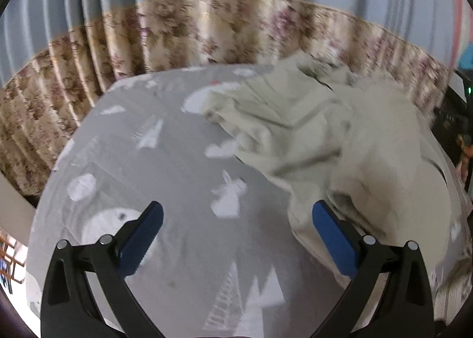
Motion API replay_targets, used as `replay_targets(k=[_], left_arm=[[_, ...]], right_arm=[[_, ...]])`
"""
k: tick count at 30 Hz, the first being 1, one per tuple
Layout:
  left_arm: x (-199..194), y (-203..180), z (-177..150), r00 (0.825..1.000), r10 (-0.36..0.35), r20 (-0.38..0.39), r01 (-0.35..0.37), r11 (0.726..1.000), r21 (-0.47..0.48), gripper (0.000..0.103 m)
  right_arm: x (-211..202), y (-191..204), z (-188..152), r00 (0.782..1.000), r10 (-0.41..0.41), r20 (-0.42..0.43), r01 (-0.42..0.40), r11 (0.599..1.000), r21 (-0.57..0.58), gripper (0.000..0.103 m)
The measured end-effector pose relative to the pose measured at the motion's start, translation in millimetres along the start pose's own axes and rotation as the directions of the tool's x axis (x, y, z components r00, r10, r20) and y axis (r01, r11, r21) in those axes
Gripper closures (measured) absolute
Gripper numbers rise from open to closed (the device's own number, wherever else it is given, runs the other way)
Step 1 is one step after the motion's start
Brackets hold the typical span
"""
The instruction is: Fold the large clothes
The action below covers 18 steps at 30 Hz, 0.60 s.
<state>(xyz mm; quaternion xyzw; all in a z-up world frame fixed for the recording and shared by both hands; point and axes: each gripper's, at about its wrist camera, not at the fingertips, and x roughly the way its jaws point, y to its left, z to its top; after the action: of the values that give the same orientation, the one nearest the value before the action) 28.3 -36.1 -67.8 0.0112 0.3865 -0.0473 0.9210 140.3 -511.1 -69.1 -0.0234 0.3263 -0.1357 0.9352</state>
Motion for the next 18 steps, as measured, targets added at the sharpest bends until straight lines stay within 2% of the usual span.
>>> replay_targets(k=[4, 6, 10, 15, 18], left_arm=[[3, -12, -16, 1.000, -0.025, -0.017, 0.025, 0.999, 0.021, 0.002], [5, -12, -17, 0.999, -0.027, -0.017, 0.027, 1.000, 0.013, 0.002], [9, -15, 0, 1.000, -0.018, 0.022, 0.017, 0.999, 0.038, 0.002], [26, -37, 36, 0.996, -0.010, 0.086, -0.005, 0.985, 0.174, 0.002], [49, -48, 49, 0.997, -0.031, 0.076, 0.014, 0.977, 0.215, 0.002]], right_arm=[[-34, 2, -22, 0.999, 0.047, -0.001, -0.047, 0.999, -0.014, 0.020], [-51, 7, -34, 0.994, 0.106, -0.002, -0.106, 0.994, -0.007, 0.019], [-80, 25, -44, 0.985, 0.170, 0.022, -0.169, 0.985, -0.030, 0.012], [-96, 53, -39, 0.970, 0.243, 0.033, -0.241, 0.969, -0.054, 0.011], [-100, 74, -35, 0.953, 0.302, 0.030, -0.299, 0.951, -0.073, 0.009]])
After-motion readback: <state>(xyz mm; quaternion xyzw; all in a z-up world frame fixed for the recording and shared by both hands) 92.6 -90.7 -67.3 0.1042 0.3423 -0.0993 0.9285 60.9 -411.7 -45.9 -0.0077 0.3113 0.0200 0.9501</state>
